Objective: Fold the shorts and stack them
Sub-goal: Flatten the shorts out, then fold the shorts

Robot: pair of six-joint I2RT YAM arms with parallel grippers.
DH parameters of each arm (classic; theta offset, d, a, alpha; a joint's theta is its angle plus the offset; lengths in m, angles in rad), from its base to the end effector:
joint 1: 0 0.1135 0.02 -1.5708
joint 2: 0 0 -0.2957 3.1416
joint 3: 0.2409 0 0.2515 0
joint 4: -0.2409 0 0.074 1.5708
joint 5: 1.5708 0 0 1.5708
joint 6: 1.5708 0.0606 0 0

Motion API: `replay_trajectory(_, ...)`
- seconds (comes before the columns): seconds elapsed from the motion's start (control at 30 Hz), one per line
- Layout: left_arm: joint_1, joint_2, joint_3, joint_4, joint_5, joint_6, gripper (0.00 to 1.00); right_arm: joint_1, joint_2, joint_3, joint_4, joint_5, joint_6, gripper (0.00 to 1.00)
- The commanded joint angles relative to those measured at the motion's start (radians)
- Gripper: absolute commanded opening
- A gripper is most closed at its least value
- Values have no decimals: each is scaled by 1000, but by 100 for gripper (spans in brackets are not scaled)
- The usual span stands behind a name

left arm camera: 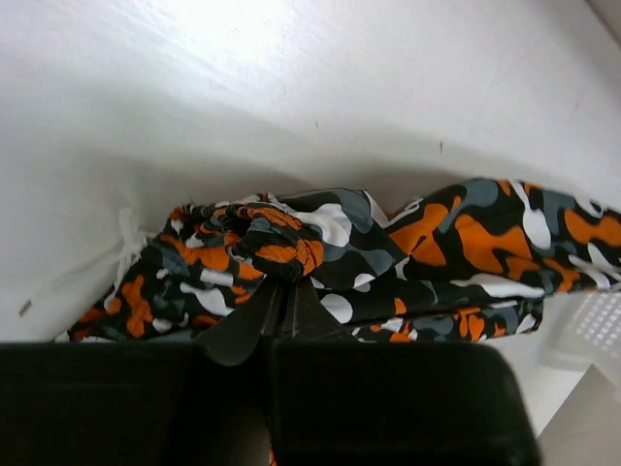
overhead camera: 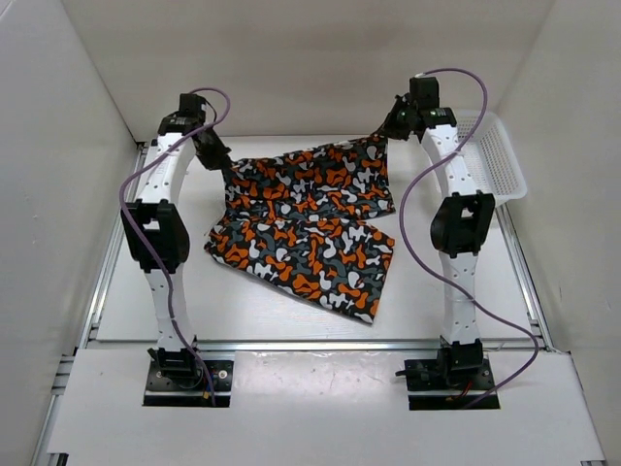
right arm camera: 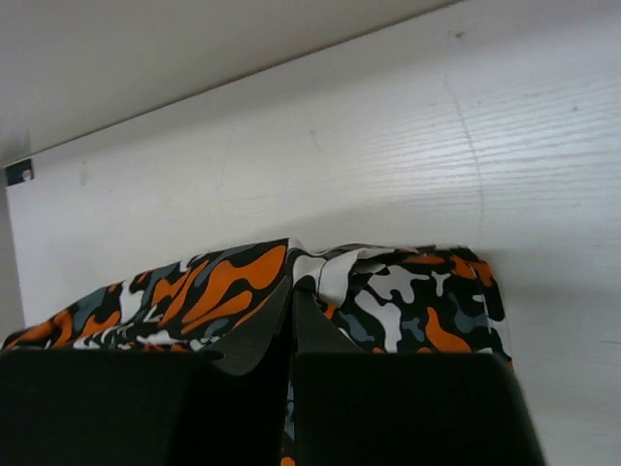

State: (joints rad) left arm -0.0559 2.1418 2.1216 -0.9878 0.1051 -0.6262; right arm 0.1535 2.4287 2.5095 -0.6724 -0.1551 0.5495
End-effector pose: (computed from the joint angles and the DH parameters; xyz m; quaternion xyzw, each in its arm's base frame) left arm 0.4957 -0.0341 0.3038 -0.2559 0.9247 -0.1403 0.2445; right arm 0.5850 0.1000 0.3118 0.1374 0.8698 0.2256 0.4167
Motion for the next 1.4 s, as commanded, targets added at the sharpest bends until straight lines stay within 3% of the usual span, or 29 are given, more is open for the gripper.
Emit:
replay_trajectory(0.0,30,-14,129,24,65,-17,10,1,-53,22,105,-90,4,0)
replay_trajectory(0.17,51,-13,104,24,84,3,10,30,-224,-208,123,-124,-39,0)
replay_trajectory(0.4,51,-106,-31,51,93,26,10,113,-580,-617,134,20,-109,0)
replay_trajectory(0.5,38,-147,-31,51,111,49,10,101,-671,-667,134,32,-109,0)
replay_trajectory(0.93,-35,-768,-83,-9,217,157,10,70,-1110,-448,-27,110,-151,0)
replay_trajectory(1.13,-85,-959,20,-64,246,189,10,70,-1255,-295,-76,91,-129,0)
replay_trajectory(1.37,-128,-1036,109,-75,260,166,10,70,-1294,-175,-89,72,-83,0)
